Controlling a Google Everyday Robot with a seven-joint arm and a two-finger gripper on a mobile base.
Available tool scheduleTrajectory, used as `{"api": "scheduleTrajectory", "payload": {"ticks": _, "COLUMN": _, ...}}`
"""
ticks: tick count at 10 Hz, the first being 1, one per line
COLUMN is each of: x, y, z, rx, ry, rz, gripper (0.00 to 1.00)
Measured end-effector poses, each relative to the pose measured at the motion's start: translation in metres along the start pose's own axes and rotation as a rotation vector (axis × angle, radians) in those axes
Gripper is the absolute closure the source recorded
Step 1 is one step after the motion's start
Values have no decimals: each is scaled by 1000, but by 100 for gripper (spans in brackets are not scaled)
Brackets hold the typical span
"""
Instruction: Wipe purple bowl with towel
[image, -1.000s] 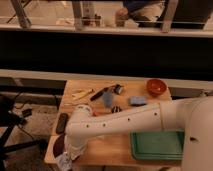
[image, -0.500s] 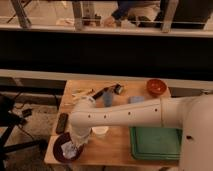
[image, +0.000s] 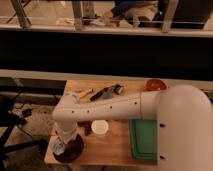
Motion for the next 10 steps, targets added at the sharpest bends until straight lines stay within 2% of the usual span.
{"api": "scheduleTrajectory", "payload": {"ticks": 2, "x": -13, "y": -16, "z": 10, "rx": -7, "ry": -19, "rz": -47, "gripper": 89}}
{"api": "scheduleTrajectory", "payload": {"ticks": 3, "x": -15, "y": -16, "z": 13, "rx": -10, "ry": -27, "rz": -57, "gripper": 89}}
{"api": "scheduleTrajectory", "payload": {"ticks": 6, "x": -40, "y": 3, "z": 15, "rx": -29, "ry": -53, "rz": -76, "gripper": 89}}
{"api": "scheduleTrajectory", "payload": {"ticks": 10, "x": -66, "y": 36, "z": 0, "rx": -43, "ry": -51, "rz": -61, "gripper": 89}}
